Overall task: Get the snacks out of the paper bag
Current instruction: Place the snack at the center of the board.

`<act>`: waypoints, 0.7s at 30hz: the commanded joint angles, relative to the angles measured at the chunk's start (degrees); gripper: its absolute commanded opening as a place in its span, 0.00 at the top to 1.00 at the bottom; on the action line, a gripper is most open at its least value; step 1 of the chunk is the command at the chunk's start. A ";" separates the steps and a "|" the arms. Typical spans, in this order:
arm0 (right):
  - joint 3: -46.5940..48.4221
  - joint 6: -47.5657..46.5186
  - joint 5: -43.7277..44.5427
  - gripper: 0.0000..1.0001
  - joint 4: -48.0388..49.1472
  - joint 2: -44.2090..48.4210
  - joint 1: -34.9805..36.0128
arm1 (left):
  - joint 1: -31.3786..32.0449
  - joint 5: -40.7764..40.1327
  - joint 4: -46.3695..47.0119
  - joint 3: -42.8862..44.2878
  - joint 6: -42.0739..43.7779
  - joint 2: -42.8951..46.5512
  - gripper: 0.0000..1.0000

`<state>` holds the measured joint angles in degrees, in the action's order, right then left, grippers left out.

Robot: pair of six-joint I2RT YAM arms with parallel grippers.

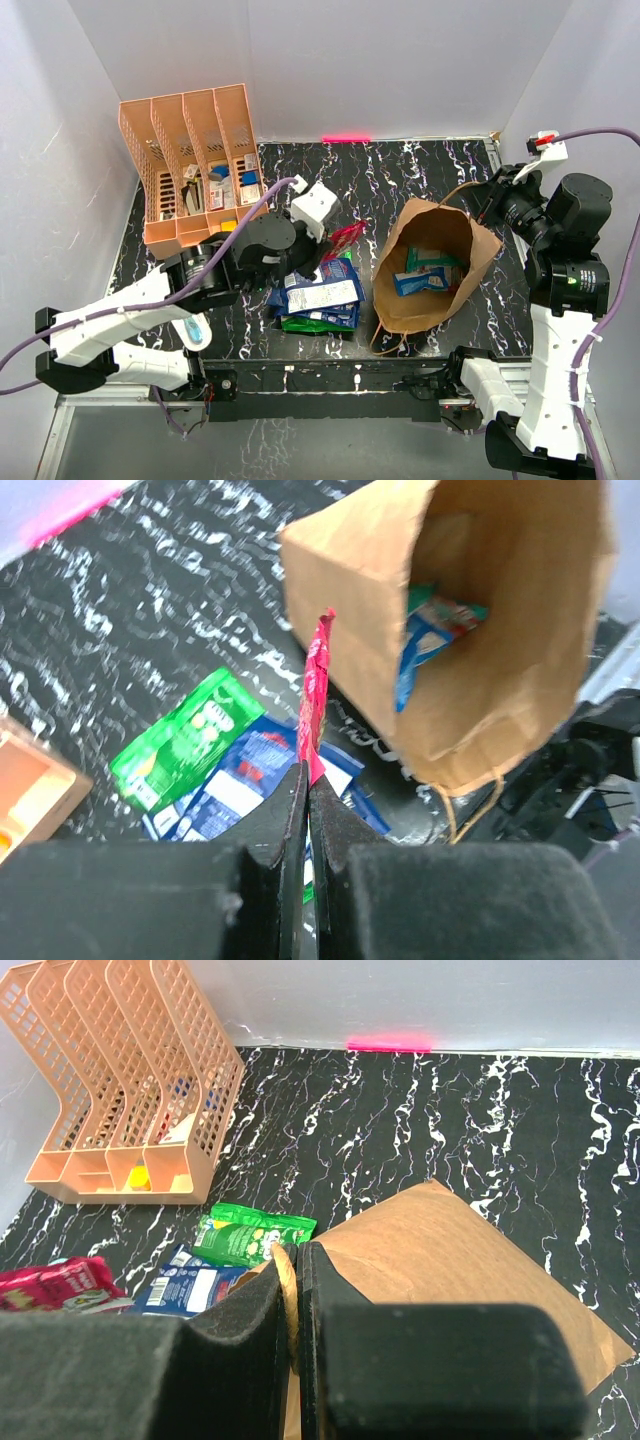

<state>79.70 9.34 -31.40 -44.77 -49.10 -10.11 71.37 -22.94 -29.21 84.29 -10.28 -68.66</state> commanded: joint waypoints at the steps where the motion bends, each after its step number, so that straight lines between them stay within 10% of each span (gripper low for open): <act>1: 0.22 -0.20 -0.15 0.92 5.00 0.90 0.32 | -5.06 -2.71 -7.81 -0.54 -5.81 -0.43 1.00; 21: -0.24 -0.34 0.23 0.92 4.61 1.46 0.35 | -30.33 46.84 7.86 -24.95 -27.22 -5.97 1.00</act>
<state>79.70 9.30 -31.40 -44.80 -48.66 -10.11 45.91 10.31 -25.08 62.78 -32.95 -73.58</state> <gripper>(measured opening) 0.078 0.008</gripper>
